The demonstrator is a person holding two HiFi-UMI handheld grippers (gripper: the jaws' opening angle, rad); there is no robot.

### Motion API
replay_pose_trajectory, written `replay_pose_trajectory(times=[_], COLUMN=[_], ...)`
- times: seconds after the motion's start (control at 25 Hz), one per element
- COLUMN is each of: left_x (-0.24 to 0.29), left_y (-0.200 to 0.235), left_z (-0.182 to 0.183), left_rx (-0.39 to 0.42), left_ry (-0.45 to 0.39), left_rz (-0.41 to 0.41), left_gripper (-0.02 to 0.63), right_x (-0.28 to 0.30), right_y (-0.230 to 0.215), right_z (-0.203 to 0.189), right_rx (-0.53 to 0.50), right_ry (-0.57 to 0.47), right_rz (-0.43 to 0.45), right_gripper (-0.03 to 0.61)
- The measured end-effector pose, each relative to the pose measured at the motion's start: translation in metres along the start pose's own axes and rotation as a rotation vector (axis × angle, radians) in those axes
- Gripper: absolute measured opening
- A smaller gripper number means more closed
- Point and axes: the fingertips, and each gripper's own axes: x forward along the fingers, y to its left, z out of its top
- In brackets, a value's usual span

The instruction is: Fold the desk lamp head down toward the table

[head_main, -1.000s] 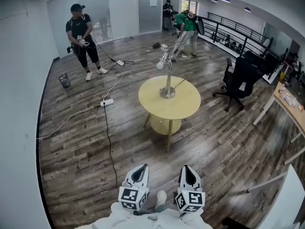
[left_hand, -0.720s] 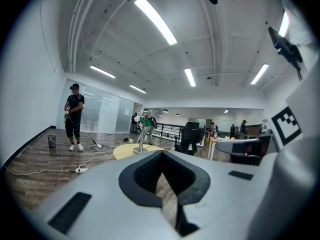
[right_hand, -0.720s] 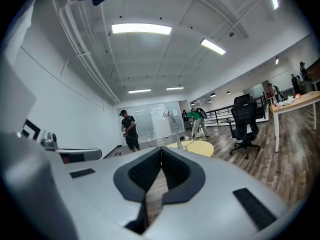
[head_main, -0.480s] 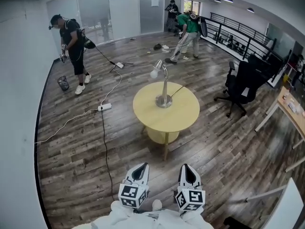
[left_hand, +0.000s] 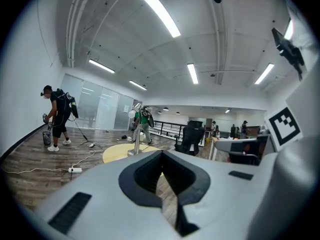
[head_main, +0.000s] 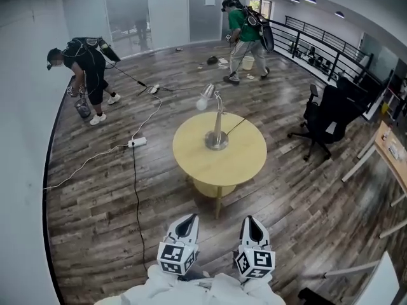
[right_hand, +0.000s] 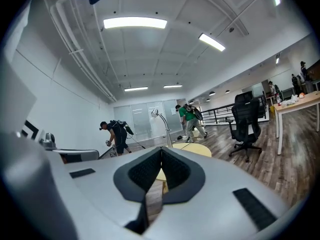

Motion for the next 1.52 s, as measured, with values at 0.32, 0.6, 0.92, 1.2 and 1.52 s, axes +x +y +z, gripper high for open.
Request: replay_pose_trajectory(times=[0.32,0.6,0.92,1.2,1.52], left_x=[0.037,0.094,0.181,0.245,0.303], left_y=[0.016,0.046,0.083,0.119,0.152], left_z=[0.0,0.007,0.038,0.057,0.064], left_rx=[0.0,0.0,0.023,0.027,0.026], left_ry=[0.014,0.005,-0.031,-0.023,0.016], left_rz=[0.018,-0.006,-0.041,-0.06,-0.072], left_gripper=[0.0,0.001,0.0,0.0,0.0], right_x=[0.04,0.1,0.193,0.268,0.34], right_y=[-0.018,-0.034,-0.047,-0.053,-0.066], right_z=[-0.007,-0.001,0.023,0.037,0.042], right_rx=[0.024,0.024,0.005,0.009,0.033], right_ry=[0.02,-0.003,-0.029,-0.035,-0.025], right_rz=[0.001,-0.036,-0.038,-0.038,-0.041], right_gripper=[0.012,0.012,0.012,0.012,0.012])
